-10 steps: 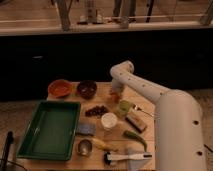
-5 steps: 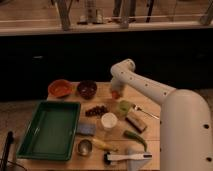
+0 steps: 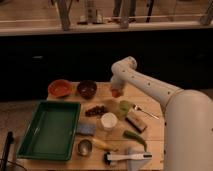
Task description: Place apple in paper cup
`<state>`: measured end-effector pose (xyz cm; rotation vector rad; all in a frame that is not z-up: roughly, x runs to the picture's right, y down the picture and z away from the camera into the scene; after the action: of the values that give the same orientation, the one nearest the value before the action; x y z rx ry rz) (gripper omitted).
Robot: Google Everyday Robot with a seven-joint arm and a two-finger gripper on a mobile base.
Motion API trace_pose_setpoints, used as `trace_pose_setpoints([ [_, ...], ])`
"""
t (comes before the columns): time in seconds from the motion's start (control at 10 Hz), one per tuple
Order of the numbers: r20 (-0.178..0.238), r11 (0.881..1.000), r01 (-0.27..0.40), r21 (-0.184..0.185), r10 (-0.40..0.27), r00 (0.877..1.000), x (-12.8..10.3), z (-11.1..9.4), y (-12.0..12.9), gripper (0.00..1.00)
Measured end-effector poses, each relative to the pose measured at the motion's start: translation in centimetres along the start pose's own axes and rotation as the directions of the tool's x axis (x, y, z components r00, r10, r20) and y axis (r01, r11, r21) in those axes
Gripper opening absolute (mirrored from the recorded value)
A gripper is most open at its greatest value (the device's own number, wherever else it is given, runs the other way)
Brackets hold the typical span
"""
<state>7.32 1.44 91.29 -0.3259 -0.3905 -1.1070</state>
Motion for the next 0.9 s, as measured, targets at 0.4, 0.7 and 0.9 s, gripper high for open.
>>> trace_pose_setpoints([
  [0.4, -0.004, 1.000, 0.004, 0.013, -0.004, 1.000, -0.5, -1.6, -0.5, 0.00],
  [0.7, -0.010, 1.000, 0.012, 0.028, -0.012, 1.000, -0.9, -2.6, -0.9, 0.00],
  [0.9, -0.012, 0.999, 0.018, 0.038, -0.018, 1.000, -1.2, -3.1, -1.2, 0.00],
])
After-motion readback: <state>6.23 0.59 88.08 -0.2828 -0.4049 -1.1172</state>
